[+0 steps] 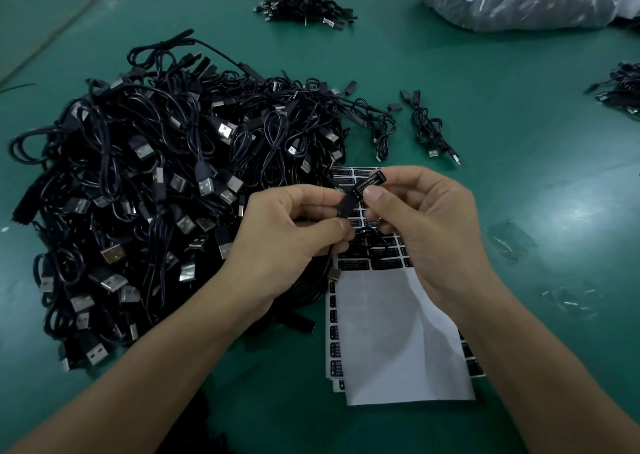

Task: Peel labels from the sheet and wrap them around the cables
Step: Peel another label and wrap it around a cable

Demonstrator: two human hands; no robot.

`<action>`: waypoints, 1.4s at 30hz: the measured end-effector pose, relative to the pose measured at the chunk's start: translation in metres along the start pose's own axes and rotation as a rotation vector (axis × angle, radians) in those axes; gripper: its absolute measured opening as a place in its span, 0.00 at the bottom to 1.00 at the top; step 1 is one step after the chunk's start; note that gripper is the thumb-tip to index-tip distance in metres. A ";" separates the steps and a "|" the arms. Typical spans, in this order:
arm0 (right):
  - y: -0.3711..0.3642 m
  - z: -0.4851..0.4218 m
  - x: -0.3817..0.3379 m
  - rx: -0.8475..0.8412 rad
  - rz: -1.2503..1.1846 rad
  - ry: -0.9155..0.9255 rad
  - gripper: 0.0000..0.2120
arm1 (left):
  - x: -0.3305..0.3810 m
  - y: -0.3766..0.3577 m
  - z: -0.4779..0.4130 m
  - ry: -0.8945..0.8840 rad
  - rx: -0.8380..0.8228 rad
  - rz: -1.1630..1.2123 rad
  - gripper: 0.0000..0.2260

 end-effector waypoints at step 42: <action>-0.001 0.003 -0.008 -0.024 0.118 0.034 0.12 | -0.001 0.000 0.001 -0.027 0.028 -0.004 0.07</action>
Point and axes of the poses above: each hand's wrist, its own z-axis away from the middle knuckle, its own y-axis out of the back of the hand, x = y × z, the point moved 4 cm from there along -z, towards the middle knuckle, and after that the axes turned 3 degrees about -x, right-handed, at the moved point
